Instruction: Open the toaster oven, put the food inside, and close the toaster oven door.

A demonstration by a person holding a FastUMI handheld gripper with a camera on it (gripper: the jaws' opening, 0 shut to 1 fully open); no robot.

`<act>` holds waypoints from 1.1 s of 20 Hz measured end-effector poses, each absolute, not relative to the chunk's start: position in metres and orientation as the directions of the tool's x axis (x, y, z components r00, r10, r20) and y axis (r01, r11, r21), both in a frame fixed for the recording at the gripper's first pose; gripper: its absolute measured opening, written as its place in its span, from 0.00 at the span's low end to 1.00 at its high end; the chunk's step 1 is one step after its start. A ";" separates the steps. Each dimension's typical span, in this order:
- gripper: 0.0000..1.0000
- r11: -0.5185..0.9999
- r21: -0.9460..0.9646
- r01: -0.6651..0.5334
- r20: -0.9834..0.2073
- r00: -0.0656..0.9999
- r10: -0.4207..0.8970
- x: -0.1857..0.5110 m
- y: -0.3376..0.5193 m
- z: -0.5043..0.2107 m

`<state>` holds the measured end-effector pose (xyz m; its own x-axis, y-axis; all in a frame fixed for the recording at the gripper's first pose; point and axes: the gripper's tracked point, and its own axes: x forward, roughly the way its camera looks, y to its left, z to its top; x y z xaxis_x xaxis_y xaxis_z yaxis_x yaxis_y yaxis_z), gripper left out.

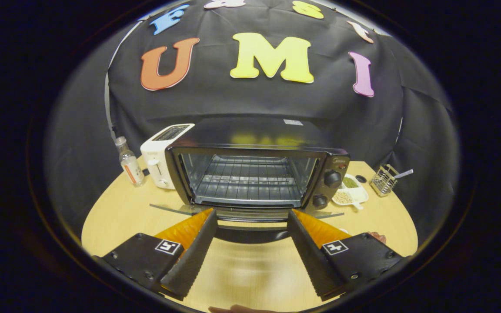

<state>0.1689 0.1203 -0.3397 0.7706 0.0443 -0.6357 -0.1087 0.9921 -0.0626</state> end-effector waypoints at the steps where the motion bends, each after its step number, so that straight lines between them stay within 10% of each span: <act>1: 1.00 0.992 -0.065 -0.110 -0.636 0.771 0.044 0.166 0.120 -0.342; 16: 1.00 0.986 -0.085 -0.142 -0.827 0.561 0.010 0.093 0.108 -0.452; 22: 0.99 0.972 -0.108 -0.208 -0.772 0.633 0.050 0.102 0.112 -0.445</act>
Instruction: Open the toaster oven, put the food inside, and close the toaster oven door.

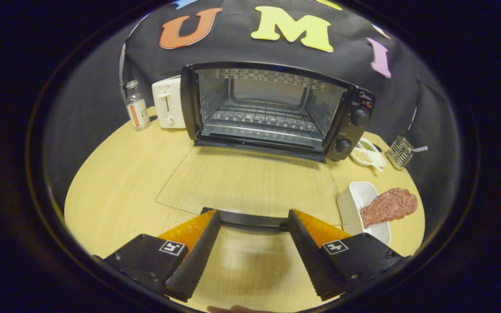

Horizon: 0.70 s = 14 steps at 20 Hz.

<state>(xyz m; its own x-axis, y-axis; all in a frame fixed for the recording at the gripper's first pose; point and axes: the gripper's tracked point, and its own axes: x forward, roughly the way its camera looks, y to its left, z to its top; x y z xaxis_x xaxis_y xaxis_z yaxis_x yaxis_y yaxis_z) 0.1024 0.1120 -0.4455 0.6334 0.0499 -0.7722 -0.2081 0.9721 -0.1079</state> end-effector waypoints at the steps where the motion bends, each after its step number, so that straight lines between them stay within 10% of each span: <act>1: 0.99 0.971 -0.114 -0.212 -0.766 0.641 0.051 0.102 0.108 -0.442; 14: 1.00 0.978 -0.055 -0.203 -0.665 0.738 0.115 0.087 0.009 -0.331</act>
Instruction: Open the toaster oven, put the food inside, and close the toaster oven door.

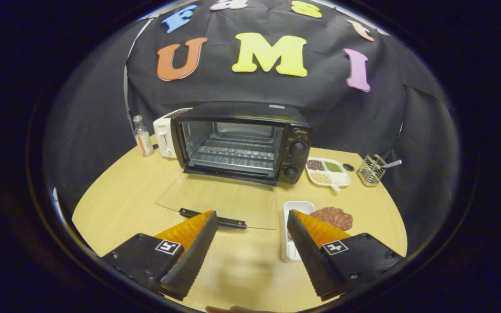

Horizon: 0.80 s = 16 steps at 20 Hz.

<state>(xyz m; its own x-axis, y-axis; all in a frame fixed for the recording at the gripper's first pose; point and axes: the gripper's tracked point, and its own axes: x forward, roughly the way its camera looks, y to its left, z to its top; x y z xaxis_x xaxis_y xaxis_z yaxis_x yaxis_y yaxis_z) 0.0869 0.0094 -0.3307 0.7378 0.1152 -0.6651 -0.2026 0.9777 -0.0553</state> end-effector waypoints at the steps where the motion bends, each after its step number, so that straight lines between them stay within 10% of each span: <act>1: 1.00 0.980 -0.052 -0.192 -0.658 0.745 0.111 0.088 -0.003 -0.322; 16: 1.00 0.998 -0.005 -0.057 -0.586 0.809 0.043 0.129 -0.185 -0.293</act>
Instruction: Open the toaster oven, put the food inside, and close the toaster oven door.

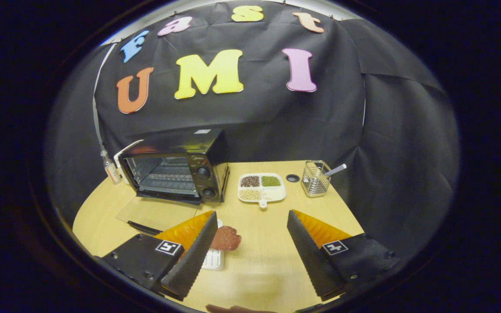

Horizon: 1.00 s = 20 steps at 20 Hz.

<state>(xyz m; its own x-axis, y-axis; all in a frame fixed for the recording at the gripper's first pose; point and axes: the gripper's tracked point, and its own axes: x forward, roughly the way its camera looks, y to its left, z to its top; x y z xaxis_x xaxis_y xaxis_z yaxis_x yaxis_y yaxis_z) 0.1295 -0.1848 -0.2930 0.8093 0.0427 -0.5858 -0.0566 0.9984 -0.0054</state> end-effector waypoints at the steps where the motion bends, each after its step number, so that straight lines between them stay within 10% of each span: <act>1: 1.00 0.998 0.000 -0.059 -0.589 0.807 0.048 0.133 -0.193 -0.297; 14: 0.98 0.979 0.149 -0.138 -0.630 0.750 0.201 0.174 -0.236 -0.345; 20: 0.84 0.861 0.459 -0.220 -0.652 0.574 0.494 0.153 -0.162 -0.372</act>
